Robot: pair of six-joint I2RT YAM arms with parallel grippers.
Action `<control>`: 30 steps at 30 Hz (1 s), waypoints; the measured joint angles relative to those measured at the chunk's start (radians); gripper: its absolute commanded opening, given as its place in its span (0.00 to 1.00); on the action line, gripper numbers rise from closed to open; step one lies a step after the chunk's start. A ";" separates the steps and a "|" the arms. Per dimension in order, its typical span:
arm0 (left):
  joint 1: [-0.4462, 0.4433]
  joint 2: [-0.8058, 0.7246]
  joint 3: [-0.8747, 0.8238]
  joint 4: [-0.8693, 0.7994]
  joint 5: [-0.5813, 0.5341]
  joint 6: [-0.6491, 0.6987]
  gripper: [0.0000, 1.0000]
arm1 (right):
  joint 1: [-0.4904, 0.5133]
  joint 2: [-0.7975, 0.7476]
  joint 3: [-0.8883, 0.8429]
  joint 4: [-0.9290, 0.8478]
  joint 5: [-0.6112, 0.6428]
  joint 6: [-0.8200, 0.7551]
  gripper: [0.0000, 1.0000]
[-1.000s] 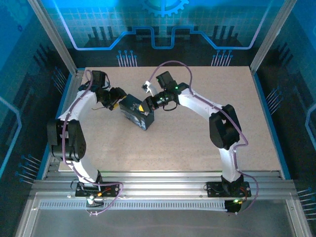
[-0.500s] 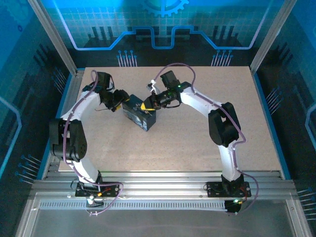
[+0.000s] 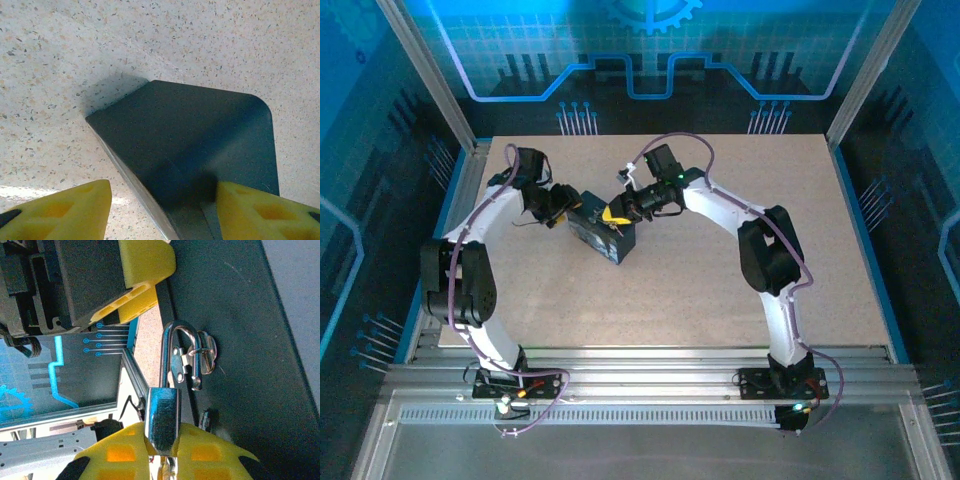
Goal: Unlock a padlock with a key
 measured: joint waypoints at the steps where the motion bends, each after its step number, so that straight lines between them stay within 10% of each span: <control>1: 0.000 0.000 -0.001 0.003 0.002 0.003 0.55 | 0.000 0.008 0.011 -0.003 -0.001 0.000 0.12; 30: -0.003 0.005 -0.003 0.051 -0.021 0.021 0.44 | 0.014 0.195 0.381 -0.256 0.076 -0.095 0.19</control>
